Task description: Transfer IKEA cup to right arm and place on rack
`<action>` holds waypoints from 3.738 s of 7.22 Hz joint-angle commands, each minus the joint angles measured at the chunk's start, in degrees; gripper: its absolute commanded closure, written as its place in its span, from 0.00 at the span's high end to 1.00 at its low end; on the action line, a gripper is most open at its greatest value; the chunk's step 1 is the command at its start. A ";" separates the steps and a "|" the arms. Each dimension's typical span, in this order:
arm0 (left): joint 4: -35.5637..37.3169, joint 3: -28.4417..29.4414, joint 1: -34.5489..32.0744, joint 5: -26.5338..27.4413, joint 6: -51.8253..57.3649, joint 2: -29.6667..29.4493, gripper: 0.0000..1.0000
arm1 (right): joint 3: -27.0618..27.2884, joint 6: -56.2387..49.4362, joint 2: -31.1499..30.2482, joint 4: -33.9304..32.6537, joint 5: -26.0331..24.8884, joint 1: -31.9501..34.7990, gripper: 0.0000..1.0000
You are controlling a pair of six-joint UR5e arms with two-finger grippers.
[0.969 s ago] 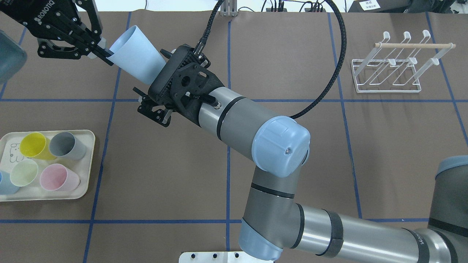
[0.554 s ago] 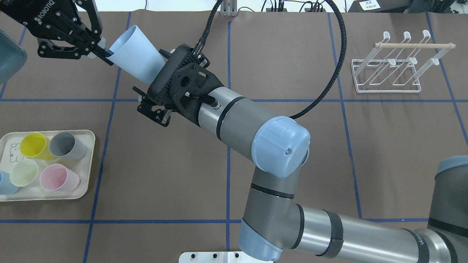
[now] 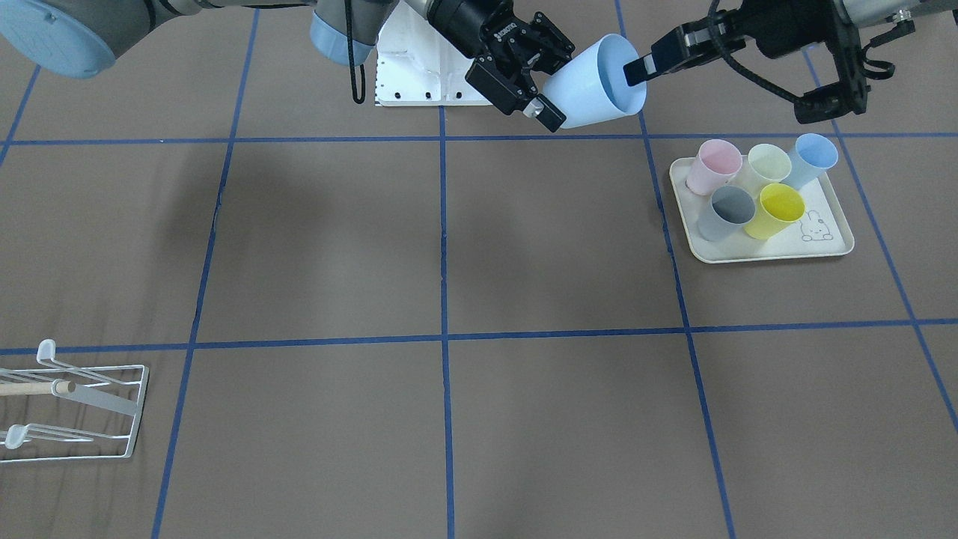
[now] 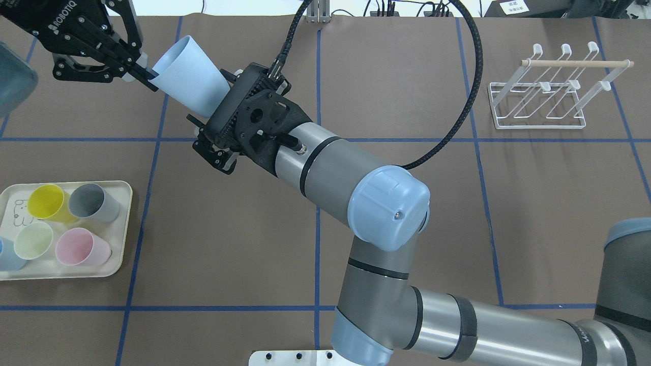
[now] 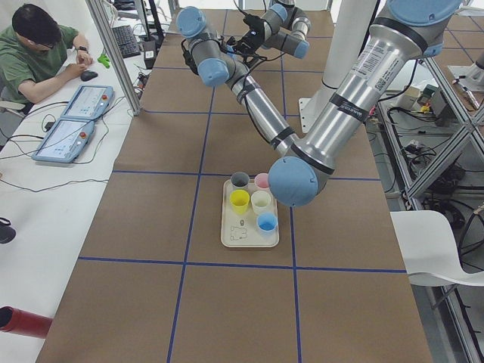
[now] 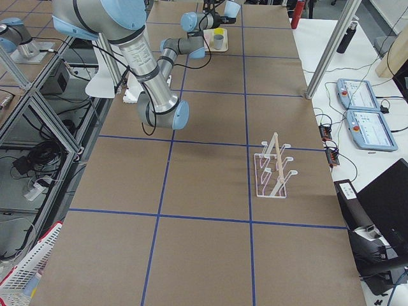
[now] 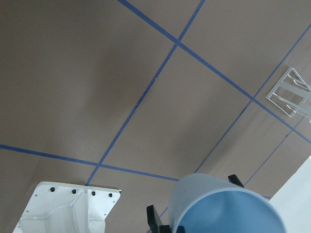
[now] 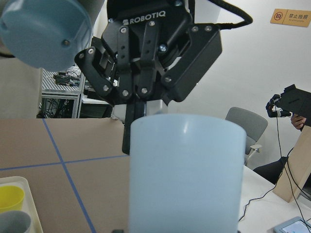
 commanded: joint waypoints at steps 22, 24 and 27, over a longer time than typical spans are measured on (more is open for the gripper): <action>12.14 1.29 -9.96 34.55 83.96 21.44 1.00 | 20.55 -50.97 -27.27 -51.99 8.67 30.13 0.23; 12.23 2.87 -11.70 33.85 91.51 22.86 1.00 | 22.84 -66.47 -33.34 -51.99 7.19 33.74 0.23; 12.15 3.41 -15.84 27.09 94.97 26.37 1.00 | 22.42 -85.65 -37.83 -51.90 1.03 34.28 0.23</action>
